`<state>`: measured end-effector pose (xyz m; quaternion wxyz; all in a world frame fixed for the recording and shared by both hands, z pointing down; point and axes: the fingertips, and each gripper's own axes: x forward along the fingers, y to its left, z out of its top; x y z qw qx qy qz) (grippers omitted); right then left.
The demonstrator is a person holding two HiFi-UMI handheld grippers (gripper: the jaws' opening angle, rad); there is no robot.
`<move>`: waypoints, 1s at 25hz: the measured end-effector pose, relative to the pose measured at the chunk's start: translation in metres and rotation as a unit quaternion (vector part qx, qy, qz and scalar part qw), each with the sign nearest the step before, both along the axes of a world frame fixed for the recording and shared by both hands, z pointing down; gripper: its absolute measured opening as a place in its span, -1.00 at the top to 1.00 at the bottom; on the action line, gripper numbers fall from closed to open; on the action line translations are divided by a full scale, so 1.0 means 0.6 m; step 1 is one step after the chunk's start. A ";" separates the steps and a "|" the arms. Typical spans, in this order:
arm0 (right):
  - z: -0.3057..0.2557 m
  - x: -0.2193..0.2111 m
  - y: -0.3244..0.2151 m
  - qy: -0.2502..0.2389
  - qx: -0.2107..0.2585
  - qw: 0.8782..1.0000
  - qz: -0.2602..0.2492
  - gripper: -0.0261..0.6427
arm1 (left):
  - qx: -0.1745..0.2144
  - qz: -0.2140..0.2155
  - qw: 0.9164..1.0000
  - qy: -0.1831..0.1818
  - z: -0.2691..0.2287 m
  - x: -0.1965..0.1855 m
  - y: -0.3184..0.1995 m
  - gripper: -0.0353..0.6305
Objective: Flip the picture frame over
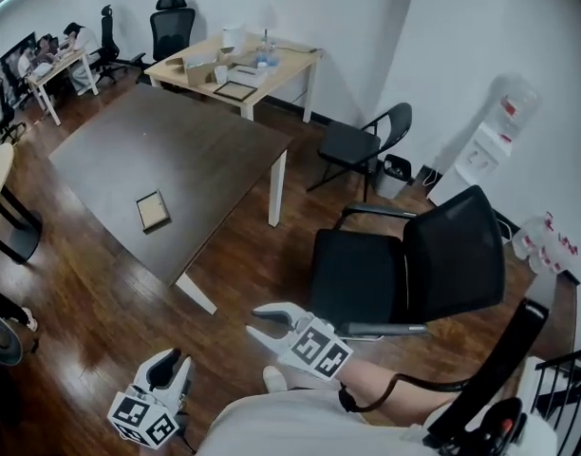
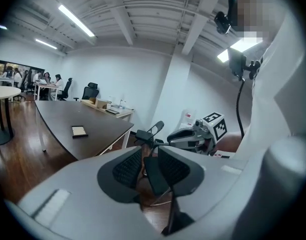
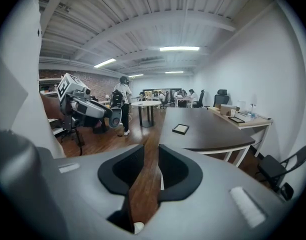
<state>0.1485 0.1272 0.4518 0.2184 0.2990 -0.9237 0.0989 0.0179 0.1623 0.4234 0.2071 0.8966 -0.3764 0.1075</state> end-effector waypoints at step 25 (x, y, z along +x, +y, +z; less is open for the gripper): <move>-0.046 -0.131 0.088 0.022 0.047 0.999 0.007 0.66 | 0.007 0.016 1.000 0.010 0.014 -0.132 0.080 0.59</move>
